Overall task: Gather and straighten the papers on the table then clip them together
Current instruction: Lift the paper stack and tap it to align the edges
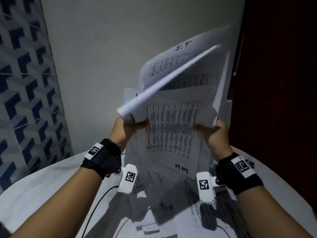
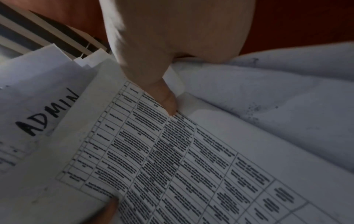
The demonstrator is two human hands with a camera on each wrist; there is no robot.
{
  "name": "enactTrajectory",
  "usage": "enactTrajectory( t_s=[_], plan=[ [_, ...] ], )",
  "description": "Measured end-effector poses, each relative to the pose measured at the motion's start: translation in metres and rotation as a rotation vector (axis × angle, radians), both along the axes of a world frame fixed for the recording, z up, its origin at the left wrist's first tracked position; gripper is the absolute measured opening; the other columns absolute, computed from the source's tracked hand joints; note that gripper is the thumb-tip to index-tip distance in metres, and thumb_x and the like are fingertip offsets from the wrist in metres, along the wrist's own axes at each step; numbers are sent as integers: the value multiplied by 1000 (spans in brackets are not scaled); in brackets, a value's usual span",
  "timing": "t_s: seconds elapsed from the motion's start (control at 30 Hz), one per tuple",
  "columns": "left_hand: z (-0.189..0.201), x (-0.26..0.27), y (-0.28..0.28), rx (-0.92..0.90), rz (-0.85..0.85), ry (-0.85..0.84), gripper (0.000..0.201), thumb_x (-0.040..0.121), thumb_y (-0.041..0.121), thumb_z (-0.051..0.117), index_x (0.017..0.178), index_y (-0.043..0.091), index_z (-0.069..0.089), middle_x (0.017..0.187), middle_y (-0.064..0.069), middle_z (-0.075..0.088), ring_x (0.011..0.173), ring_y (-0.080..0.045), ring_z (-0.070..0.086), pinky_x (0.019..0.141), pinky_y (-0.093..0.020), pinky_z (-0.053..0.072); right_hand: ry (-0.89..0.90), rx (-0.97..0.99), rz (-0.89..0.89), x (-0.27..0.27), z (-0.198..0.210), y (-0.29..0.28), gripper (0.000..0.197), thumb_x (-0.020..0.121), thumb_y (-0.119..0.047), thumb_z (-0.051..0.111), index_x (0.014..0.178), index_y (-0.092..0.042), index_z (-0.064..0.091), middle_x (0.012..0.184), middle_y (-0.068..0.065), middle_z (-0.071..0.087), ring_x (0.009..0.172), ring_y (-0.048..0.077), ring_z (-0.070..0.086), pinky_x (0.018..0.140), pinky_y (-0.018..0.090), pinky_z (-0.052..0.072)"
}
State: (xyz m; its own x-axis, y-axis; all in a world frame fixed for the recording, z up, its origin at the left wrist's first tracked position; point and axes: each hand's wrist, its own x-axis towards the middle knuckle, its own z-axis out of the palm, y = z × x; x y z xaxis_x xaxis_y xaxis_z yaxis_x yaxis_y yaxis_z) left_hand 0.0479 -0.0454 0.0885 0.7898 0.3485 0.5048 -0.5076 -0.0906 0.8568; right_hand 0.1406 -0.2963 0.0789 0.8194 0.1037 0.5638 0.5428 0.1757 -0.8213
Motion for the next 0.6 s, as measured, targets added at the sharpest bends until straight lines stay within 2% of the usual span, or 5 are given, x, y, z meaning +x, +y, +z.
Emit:
enactTrajectory(
  t_s=[0.1,0.17,0.3,0.43,0.6],
  plan=[
    [1,0,1,-63,26,48,25,89,8,72,108,25,72,102,10,79,94,-6,73,91,-35,57,28,30,2,1,7,2,39,84,8,74,93,-29,69,81,-19,76,78,-6,72,78,20,58],
    [3,5,8,-88,37,95,13,85,7,71,94,16,73,97,-2,76,89,-17,69,87,-35,52,48,52,-25,3,12,3,37,82,6,77,90,-28,68,85,-19,72,74,-6,70,78,24,55],
    [9,18,17,-86,80,168,29,91,7,74,119,13,73,114,-2,77,101,-17,73,94,-39,55,-64,-19,-161,2,14,3,30,84,-2,79,89,-29,69,94,-11,72,94,18,72,89,34,55],
    [14,16,8,-127,-35,213,46,79,-2,79,124,7,72,119,-13,75,110,-34,72,99,-53,55,-96,-121,-248,-1,11,3,27,84,-3,77,78,-27,67,79,-17,67,73,-3,64,71,20,55],
    [11,10,17,-74,-132,405,27,87,0,70,112,11,75,113,-6,78,106,-18,73,101,-35,51,200,-146,-55,1,18,-4,22,78,12,72,92,-5,72,90,10,77,83,21,75,76,33,62]
  ],
)
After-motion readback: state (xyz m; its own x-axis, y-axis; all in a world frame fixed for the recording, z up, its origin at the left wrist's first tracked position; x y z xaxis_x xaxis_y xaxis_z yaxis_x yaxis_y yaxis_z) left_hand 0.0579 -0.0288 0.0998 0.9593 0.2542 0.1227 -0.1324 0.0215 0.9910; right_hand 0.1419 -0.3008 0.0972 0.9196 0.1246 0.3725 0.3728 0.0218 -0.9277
